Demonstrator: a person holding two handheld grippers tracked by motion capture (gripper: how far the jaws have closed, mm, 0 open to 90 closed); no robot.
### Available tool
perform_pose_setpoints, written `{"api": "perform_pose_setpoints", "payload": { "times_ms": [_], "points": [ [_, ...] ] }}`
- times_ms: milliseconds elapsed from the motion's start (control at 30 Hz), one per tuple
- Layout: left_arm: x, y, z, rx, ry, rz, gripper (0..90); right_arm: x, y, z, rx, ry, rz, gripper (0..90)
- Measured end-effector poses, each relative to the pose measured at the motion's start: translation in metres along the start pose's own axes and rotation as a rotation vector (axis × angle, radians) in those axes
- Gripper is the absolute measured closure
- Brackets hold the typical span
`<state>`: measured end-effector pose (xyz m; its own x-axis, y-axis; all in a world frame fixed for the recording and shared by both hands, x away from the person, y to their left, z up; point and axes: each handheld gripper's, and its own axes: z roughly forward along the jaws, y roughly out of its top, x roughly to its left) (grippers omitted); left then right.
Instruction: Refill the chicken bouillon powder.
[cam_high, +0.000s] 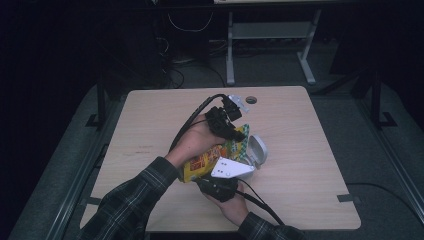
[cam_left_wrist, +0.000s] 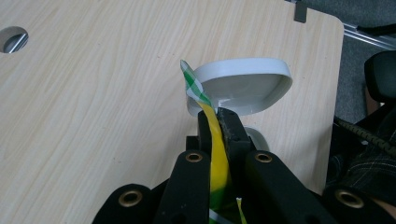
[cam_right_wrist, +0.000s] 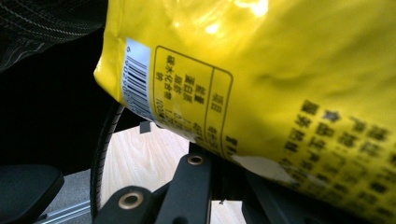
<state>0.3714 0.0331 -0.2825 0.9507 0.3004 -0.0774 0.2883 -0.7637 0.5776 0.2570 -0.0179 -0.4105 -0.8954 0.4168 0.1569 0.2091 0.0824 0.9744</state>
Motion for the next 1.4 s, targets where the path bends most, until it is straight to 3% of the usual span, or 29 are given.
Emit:
{"api": "perform_pose_setpoints", "payload": {
  "times_ms": [1400],
  "points": [
    [0.0015,-0.0039,-0.0018,-0.019,0.011,-0.027,89.8,0.0005,-0.0009,0.0012,0.005,0.008,-0.005,90.0]
  ]
}}
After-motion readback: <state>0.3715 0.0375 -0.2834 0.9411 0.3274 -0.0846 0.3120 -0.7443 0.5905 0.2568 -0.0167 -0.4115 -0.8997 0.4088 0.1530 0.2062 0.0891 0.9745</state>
